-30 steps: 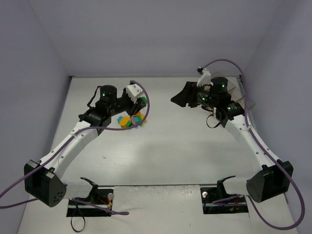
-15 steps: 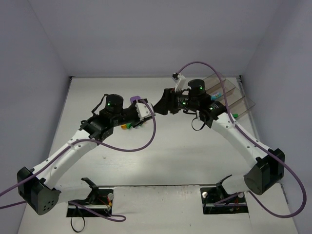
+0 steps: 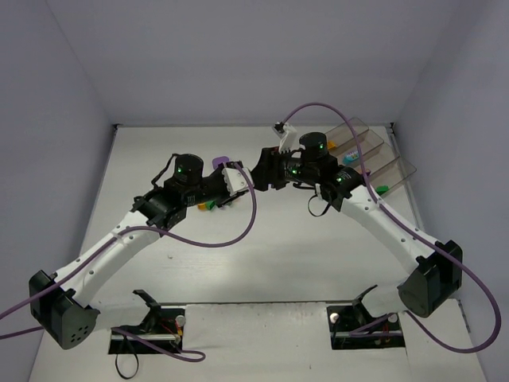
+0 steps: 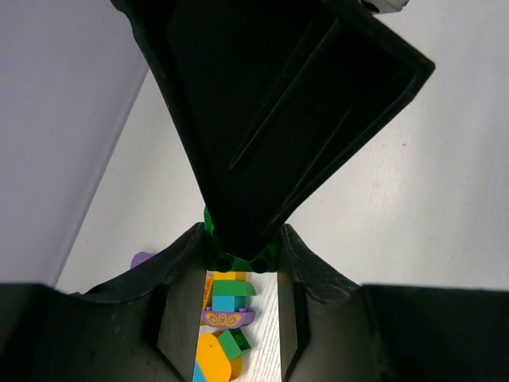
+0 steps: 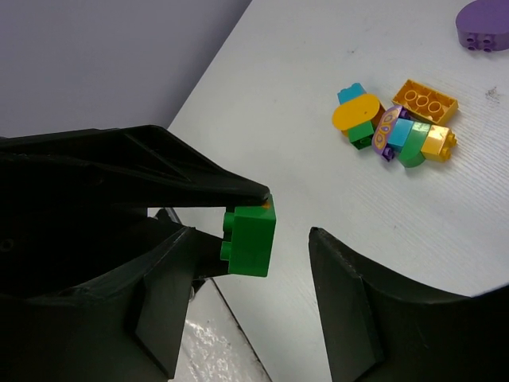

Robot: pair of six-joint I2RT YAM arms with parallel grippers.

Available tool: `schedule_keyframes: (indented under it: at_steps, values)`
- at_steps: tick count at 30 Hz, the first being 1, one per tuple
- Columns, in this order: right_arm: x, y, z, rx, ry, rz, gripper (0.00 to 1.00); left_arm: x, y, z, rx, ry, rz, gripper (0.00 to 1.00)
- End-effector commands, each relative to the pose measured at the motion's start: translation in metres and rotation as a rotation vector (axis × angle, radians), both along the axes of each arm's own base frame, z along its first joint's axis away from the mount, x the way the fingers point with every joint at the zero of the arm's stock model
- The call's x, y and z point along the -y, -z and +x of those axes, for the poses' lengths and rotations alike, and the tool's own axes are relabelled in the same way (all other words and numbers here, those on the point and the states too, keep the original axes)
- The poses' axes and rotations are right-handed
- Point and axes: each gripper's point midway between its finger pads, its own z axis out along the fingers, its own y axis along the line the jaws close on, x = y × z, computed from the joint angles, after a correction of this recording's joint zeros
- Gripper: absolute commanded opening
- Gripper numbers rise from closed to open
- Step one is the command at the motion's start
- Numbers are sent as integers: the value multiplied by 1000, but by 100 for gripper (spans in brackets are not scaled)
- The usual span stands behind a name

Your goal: Sort the legos into containers by color

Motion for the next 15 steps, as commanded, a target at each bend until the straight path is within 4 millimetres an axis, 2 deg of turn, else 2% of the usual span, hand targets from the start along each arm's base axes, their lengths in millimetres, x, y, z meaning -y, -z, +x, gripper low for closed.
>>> schedule_keyframes:
  at_steps: [1, 6, 9, 11, 13, 15]
  values:
    - [-6, -23, 5, 80, 6, 56, 54, 8, -45, 2, 104, 17, -84, 7]
    - [-7, -17, 5, 69, 1, 49, 47, 6, -45, 3, 112, 4, -79, 7]
    - [-9, -15, 4, 65, -9, 48, 39, 7, -48, 3, 118, 6, -88, 7]
    - [-11, -12, 2, 53, -23, 47, 30, 8, -47, 3, 115, 3, -90, 7]
    - [-13, -8, 2, 43, -29, 44, 15, 8, -47, 4, 118, 0, -93, 8]
    - [-13, -5, 1, 38, -31, 39, 1, 8, -44, 5, 114, -2, -93, 18]
